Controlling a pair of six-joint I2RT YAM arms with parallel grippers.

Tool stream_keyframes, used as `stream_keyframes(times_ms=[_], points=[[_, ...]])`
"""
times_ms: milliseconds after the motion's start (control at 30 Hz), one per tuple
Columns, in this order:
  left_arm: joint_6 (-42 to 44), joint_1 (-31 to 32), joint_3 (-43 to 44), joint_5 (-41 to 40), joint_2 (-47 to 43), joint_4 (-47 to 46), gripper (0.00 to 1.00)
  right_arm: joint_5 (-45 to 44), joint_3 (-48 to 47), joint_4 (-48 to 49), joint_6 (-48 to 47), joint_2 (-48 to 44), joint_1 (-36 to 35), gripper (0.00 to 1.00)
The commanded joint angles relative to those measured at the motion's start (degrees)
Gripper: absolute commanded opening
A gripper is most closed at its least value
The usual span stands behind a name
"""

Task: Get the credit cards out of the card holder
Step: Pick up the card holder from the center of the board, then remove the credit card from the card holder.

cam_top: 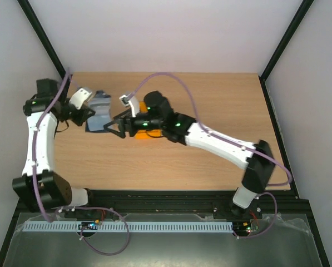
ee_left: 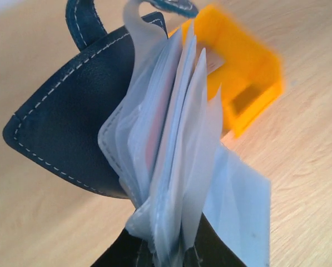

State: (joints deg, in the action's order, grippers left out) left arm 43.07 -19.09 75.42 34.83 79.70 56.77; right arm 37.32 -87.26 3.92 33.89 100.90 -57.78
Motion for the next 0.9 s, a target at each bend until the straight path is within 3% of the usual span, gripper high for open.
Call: stream_keyframes(times_ms=[0, 167, 400, 667, 767, 800, 867], points=[[1.52, 12.61, 7.8, 2.07, -5.21, 9.61, 0.02, -5.35, 3.23, -16.52, -26.31, -10.44, 2.81, 0.77], [1.06, 30.65, 14.09, -1.32, -8.37, 13.08, 0.02, -13.82, 4.67, -26.09, -38.6, -24.43, 4.07, 0.93], [-4.52, 50.73, 21.97, -4.58, -7.16, 15.21, 0.02, -12.8, 5.06, -37.85, -45.88, -31.95, 4.19, 0.96], [-3.6, 53.92, 22.45, -3.77, -6.38, 17.04, 0.02, -12.46, 1.67, -47.71, -48.72, -29.62, 4.23, 0.91], [-3.18, 54.12, 22.67, -3.47, -6.39, 17.17, 0.02, -9.82, 1.76, -48.77, -49.47, -28.76, 4.18, 0.78], [-3.05, 54.15, 22.61, -3.39, -6.4, 17.21, 0.02, -8.25, 1.73, -48.75, -49.64, -28.61, 4.17, 0.68], [-2.91, 54.25, 22.35, -3.29, -6.55, 17.19, 0.02, -6.45, 1.81, -47.71, -49.52, -28.76, 4.23, 0.36]])
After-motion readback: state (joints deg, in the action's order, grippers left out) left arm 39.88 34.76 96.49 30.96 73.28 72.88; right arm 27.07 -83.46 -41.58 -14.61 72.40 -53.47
